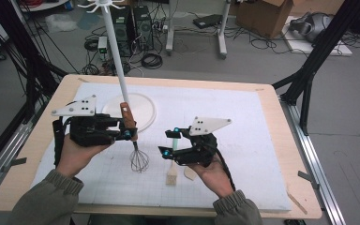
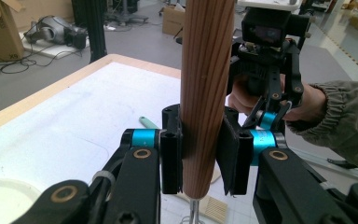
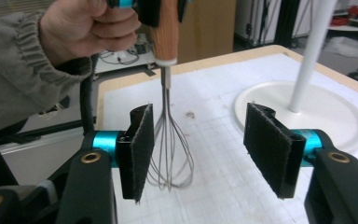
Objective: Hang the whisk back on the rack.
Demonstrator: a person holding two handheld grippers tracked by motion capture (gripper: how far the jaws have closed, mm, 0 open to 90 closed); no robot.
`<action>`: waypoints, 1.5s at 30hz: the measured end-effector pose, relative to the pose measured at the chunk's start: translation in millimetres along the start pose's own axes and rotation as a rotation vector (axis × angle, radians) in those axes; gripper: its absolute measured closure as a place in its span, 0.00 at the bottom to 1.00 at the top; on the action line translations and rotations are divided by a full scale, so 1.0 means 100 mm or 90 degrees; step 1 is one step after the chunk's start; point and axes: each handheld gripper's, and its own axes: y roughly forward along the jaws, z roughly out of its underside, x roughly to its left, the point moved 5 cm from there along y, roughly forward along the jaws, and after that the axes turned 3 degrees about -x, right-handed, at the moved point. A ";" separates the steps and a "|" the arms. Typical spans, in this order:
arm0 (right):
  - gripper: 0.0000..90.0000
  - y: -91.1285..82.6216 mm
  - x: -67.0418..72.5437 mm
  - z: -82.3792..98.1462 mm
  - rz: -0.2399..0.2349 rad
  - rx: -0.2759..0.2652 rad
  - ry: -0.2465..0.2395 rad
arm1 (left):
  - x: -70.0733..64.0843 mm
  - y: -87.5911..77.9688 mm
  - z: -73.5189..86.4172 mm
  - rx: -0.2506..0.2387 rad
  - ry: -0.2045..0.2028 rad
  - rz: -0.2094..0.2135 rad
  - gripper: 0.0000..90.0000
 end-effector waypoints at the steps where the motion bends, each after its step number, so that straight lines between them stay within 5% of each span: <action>1: 0.41 -0.06 -0.02 0.03 0.012 0.004 0.001 | 0.00 0.00 -0.01 0.000 0.001 -0.002 0.80; 20: 0.31 -0.48 -0.21 0.23 0.069 0.002 0.030 | 0.10 -0.02 -0.12 -0.009 -0.001 -0.017 0.80; 45: 0.25 -0.45 -0.44 0.32 0.079 0.023 0.046 | 0.43 -0.19 -0.56 -0.022 -0.003 -0.055 0.80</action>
